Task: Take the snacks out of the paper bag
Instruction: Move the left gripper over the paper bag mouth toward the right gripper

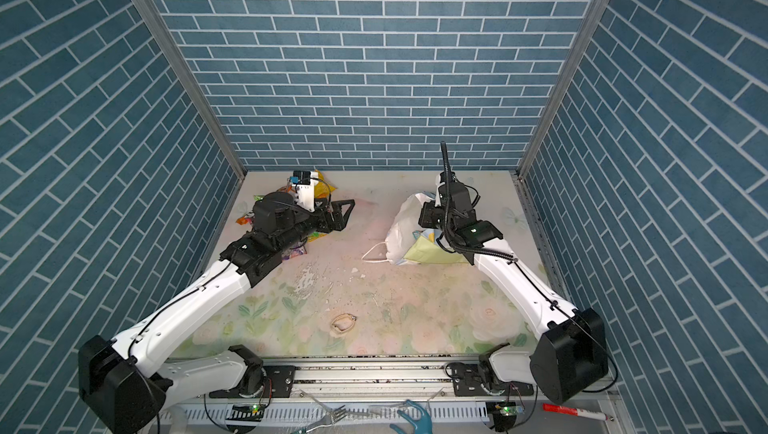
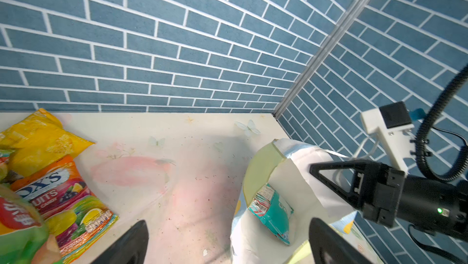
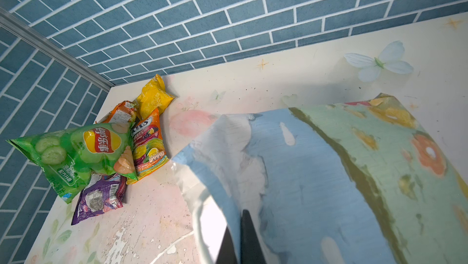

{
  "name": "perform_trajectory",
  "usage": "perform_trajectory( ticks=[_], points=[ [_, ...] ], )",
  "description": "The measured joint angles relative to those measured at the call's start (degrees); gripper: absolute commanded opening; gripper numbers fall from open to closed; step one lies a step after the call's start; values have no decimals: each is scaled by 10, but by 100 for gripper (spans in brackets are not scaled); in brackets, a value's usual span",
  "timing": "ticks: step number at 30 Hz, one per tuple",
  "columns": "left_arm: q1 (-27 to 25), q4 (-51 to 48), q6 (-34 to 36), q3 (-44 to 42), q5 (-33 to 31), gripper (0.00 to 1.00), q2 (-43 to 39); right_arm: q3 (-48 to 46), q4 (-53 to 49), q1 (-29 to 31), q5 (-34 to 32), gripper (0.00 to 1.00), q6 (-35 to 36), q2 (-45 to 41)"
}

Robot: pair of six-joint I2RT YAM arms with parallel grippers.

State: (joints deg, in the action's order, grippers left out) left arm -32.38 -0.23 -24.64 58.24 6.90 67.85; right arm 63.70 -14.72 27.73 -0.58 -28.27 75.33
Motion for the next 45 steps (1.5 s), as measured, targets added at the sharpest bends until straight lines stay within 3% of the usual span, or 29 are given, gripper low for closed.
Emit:
perform_trajectory(
  ticks=[20,45],
  points=[
    [-120,78,1,-14,-22,100,63,1,-11,0,4,0,0,-8],
    [-163,127,-11,-6,-14,99,207,1,-35,0,4,0,0,-33]
  ],
)
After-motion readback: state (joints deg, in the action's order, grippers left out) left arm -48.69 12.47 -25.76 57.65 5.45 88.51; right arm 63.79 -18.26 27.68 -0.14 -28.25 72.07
